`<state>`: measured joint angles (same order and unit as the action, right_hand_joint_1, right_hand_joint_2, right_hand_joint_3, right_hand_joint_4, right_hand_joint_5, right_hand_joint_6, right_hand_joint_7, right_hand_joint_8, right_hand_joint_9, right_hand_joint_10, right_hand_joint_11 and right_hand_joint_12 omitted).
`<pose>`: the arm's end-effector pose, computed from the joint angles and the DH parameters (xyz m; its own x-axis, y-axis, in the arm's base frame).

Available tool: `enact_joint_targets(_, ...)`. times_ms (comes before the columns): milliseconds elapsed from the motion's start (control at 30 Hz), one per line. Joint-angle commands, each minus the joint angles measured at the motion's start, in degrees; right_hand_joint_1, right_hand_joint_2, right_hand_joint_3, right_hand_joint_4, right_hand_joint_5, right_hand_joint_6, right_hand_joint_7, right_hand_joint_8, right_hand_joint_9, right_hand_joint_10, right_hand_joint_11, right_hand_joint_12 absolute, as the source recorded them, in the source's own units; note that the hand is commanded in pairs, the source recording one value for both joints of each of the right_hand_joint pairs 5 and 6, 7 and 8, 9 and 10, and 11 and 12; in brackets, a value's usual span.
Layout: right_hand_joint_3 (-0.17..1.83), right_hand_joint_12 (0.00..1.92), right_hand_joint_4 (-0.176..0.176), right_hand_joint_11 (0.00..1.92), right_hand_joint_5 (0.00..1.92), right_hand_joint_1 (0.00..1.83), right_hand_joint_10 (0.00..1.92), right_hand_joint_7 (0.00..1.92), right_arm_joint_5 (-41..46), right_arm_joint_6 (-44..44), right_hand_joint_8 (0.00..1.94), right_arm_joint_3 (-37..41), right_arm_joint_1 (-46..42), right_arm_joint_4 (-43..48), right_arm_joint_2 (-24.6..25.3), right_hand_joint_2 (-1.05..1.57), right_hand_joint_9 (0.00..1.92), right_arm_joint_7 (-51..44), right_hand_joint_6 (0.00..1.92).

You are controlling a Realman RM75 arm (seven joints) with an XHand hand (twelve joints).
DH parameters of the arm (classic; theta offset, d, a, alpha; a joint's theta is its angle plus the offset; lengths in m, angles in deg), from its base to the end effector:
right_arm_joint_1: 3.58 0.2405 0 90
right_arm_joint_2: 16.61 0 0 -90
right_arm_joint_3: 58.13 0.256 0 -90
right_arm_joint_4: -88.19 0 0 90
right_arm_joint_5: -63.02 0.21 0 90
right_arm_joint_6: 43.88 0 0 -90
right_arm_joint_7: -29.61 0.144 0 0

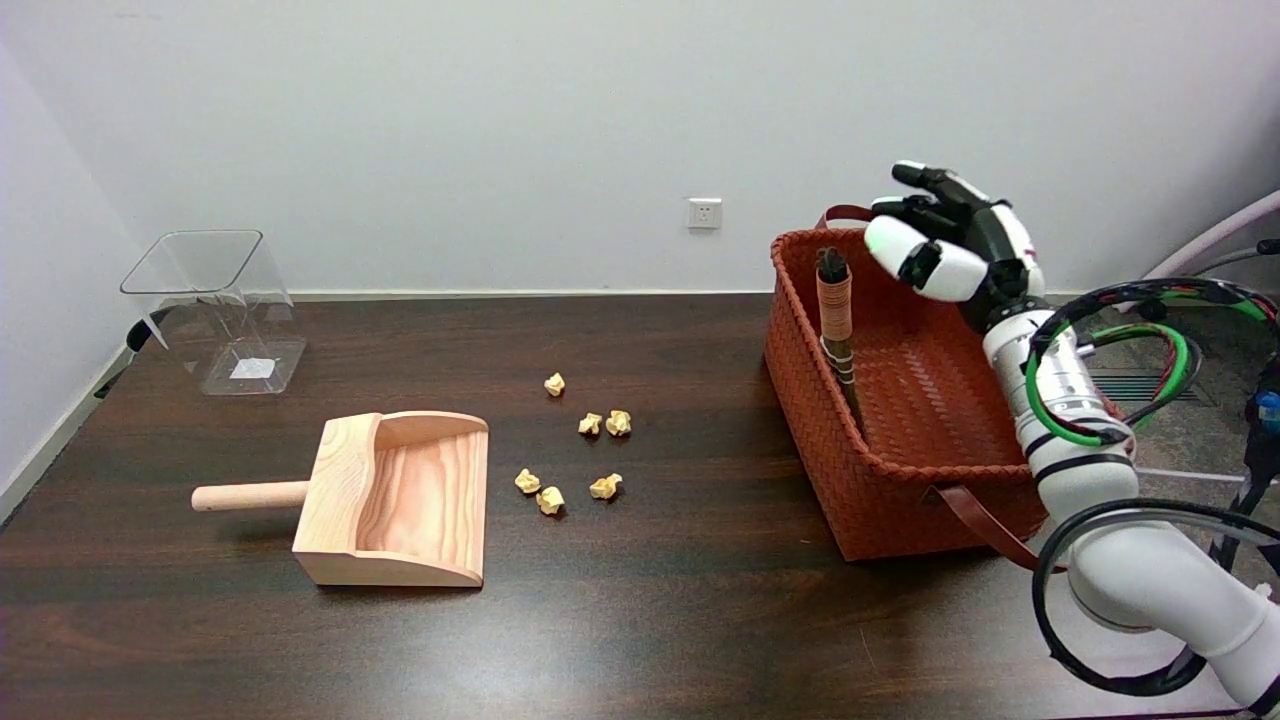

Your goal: Pick up the broom.

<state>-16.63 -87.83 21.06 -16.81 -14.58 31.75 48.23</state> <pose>-0.1976 -0.2852 0.4049 0.1366 0.3995 0.9065 -0.9743 -0.1114 0.1959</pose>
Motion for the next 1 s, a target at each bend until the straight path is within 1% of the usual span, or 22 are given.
enact_joint_targets(33, 1.34, 0.42, 0.000, 0.42, 0.42, 1.00, 0.42, 0.50, 9.2, 2.8, 0.50, 0.5, -3.7, -5.1, 2.0, -0.19, 0.42, -12.2, 0.42)
enact_joint_targets(100, 1.38, 0.34, 0.000, 0.34, 0.34, 1.00, 0.34, 0.36, 8.9, 3.4, 0.36, 1.3, -4.3, -5.1, 2.1, -0.37, 0.34, -11.7, 0.34)
enact_joint_targets(133, 1.38, 0.26, 0.000, 0.26, 0.26, 1.01, 0.26, 0.32, 8.5, 3.6, 0.32, 1.6, -4.7, -5.1, 2.1, -0.49, 0.26, -10.9, 0.26)
enact_joint_targets(167, 1.39, 0.17, 0.000, 0.17, 0.17, 1.02, 0.17, 0.29, 7.8, 4.1, 0.29, 1.9, -5.3, -5.1, 2.2, -0.60, 0.17, -9.9, 0.17)
enact_joint_targets(200, 1.41, 0.01, 0.000, 0.01, 0.01, 1.04, 0.01, 0.25, 7.2, 4.3, 0.25, 2.4, -5.7, -5.2, 2.2, -0.77, 0.01, -9.2, 0.01)
enact_joint_targets(233, 1.41, 0.00, 0.000, 0.00, 0.00, 1.04, 0.00, 0.24, 5.9, 4.8, 0.24, 3.1, -6.1, -5.3, 2.3, -0.78, 0.00, -7.8, 0.00)
enact_joint_targets(267, 1.41, 0.00, 0.000, 0.00, 0.00, 1.05, 0.00, 0.22, 4.4, 5.3, 0.22, 4.0, -6.5, -5.3, 2.5, -0.85, 0.00, -6.4, 0.00)
enact_joint_targets(300, 1.39, 0.00, 0.000, 0.00, 0.00, 1.08, 0.00, 0.18, 3.6, 5.6, 0.18, 4.5, -6.8, -5.4, 2.7, -0.98, 0.00, -5.6, 0.00)
enact_joint_targets(333, 1.38, 0.00, 0.000, 0.00, 0.00, 1.08, 0.00, 0.17, 2.6, 5.8, 0.17, 5.1, -7.1, -5.4, 2.9, -1.01, 0.00, -4.7, 0.00)
enact_joint_targets(433, 1.29, 0.00, 0.000, 0.00, 0.00, 1.11, 0.00, 0.13, 1.3, 5.9, 0.13, 5.6, -7.3, -5.4, 2.9, -1.05, 0.00, -4.0, 0.00)
enact_joint_targets(533, 1.29, 0.00, 0.000, 0.00, 0.00, 1.17, 0.00, 0.11, 0.6, 7.6, 0.11, 5.5, -7.0, -5.3, 2.8, -1.05, 0.00, -4.0, 0.00)
enact_joint_targets(700, 1.35, 0.00, 0.000, 0.00, 0.00, 1.21, 0.00, 0.09, -0.7, 10.1, 0.09, 4.1, -5.1, -5.0, 1.9, -1.05, 0.00, -4.5, 0.00)
enact_joint_targets(833, 1.37, 0.00, 0.000, 0.00, 0.00, 1.21, 0.00, 0.07, -2.5, 10.6, 0.07, 1.1, -2.5, -4.9, 0.9, -1.05, 0.00, -4.6, 0.00)
enact_joint_targets(1000, 1.40, 0.00, 0.000, 0.00, 0.00, 1.21, 0.00, 0.06, -2.6, 12.0, 0.06, -1.8, -0.8, -4.7, 0.2, -1.05, 0.00, -5.9, 0.00)
